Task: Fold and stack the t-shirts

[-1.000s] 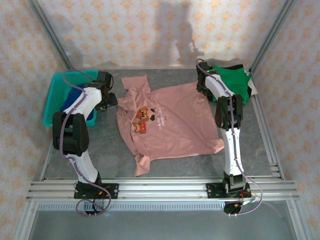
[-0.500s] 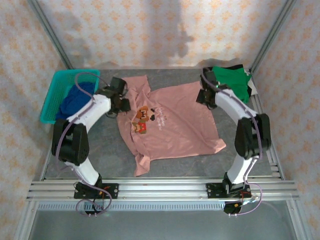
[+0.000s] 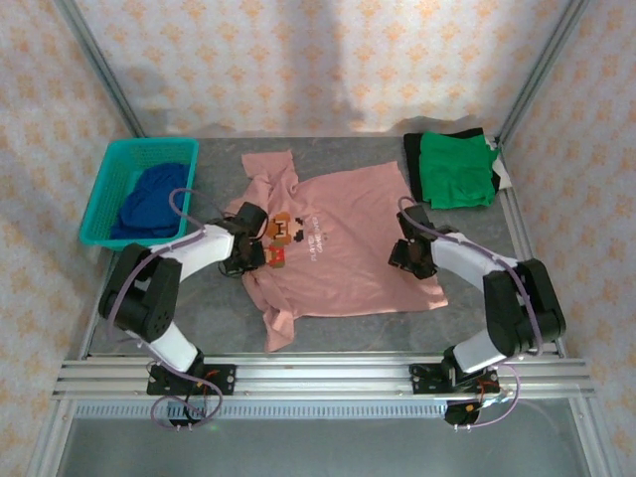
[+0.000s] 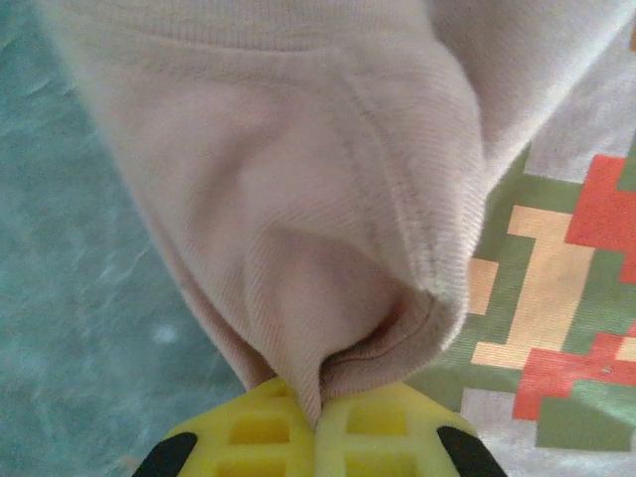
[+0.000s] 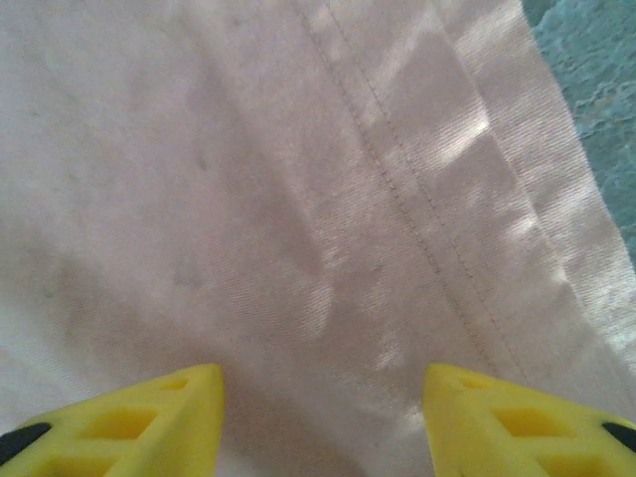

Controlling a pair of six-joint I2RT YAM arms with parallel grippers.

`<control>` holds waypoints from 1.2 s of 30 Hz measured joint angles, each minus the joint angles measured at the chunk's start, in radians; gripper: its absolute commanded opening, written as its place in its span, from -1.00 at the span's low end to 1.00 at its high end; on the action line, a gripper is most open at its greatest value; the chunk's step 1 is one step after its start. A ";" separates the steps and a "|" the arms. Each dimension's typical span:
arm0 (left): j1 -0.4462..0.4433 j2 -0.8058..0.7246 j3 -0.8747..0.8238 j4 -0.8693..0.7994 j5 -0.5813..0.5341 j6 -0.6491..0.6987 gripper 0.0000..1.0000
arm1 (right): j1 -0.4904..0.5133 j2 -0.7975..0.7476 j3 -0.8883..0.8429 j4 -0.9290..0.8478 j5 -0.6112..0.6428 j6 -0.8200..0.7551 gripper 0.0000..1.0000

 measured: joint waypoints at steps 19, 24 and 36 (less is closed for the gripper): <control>0.003 -0.244 -0.027 -0.225 -0.163 -0.193 0.20 | 0.014 -0.095 -0.090 0.026 0.003 0.130 0.01; 0.009 0.036 0.420 -0.237 -0.192 -0.112 0.19 | 0.014 -0.035 0.129 0.021 0.022 0.073 0.02; 0.176 0.824 1.192 -0.256 -0.059 -0.046 -0.02 | 0.009 0.544 0.643 0.179 0.121 0.016 -0.14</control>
